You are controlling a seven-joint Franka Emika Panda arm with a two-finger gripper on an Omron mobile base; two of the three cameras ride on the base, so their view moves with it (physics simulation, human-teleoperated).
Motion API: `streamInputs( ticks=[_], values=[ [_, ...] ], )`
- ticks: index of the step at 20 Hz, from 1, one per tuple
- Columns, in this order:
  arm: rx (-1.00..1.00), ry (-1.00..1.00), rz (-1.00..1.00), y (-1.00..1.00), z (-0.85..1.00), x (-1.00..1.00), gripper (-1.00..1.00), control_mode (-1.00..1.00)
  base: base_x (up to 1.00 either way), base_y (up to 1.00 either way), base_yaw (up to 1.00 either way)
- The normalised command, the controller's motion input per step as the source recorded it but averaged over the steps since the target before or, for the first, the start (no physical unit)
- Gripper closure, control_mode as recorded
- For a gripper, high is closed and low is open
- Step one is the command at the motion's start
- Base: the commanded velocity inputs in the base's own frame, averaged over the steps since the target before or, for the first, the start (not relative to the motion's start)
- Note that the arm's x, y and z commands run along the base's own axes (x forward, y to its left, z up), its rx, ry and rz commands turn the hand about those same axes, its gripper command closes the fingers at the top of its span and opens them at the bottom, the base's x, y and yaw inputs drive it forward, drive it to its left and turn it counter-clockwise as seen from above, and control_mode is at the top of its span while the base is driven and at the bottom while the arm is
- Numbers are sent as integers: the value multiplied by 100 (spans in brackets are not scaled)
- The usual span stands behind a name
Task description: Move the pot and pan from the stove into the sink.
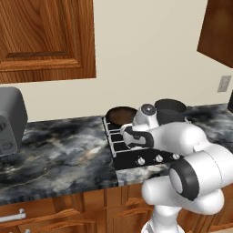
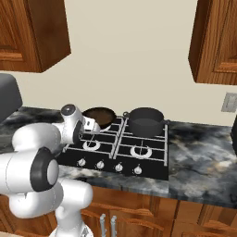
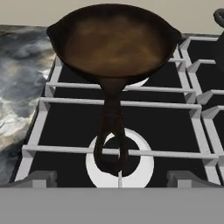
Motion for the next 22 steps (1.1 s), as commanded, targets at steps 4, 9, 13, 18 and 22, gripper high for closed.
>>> streamInputs(
  ticks=[4, 9, 13, 18, 22],
  values=[
    [0, 0, 0, 0, -14, 20, -100, -100, 0, 0, 0],
    [0, 0, 0, 0, -21, 26, -100, -100, 0, 0, 0],
    [0, 0, 0, 0, -33, 14, -100, -100, 0, 0, 0],
    [0, 0, 0, 0, -32, 7, -100, -100, 0, 0, 0],
    [0, 0, 0, 0, -17, 10, -100, -100, 0, 0, 0]
  ],
)
